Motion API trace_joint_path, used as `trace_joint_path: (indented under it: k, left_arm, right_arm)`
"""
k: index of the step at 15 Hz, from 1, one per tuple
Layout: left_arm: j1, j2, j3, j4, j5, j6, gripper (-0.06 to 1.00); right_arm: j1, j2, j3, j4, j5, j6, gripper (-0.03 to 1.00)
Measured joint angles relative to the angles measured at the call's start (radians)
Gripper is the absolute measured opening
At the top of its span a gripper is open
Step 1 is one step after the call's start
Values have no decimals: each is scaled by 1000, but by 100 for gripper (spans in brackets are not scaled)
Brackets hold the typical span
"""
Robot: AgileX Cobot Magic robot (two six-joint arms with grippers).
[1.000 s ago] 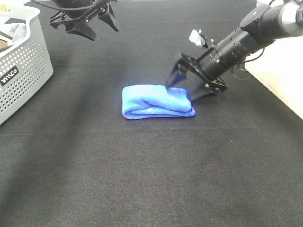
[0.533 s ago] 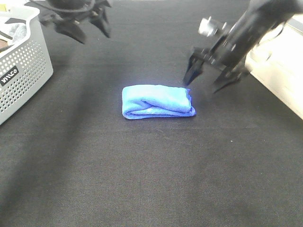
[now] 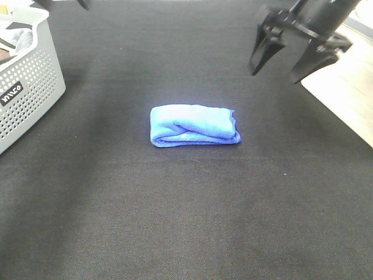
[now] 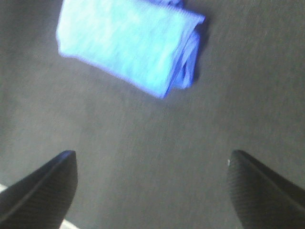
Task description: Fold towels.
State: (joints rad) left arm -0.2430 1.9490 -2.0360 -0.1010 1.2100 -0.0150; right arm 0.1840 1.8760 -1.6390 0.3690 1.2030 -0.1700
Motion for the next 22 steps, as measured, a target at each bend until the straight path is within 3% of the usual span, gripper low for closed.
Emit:
trace_joint_path:
  k: [5,6,9,13,19,22]
  left_arm:
    - [0,-373,442,12,2,15,65]
    - [0,-373,442,12,2,15,65]
    - [0,-715,765,12,3,15,65]
    - [0,-1144,1081,12,5,27,65]
    - [0,-1717,1402,13,-58,141,65]
    - [0,-1827,1508,13,-111,201,65]
  right_arm:
    - [0,-284,222,-39,4,0,81]
    - [0,-284,222,-39,4,0,81]
    - [0,-552,445,-48,-10,1,81]
    - [0,-887,714,-96,-21,1,81]
    - [0,-1419,1002,-180,-59,1,81]
    - [0,-1593,1066,-252,-96,1,81]
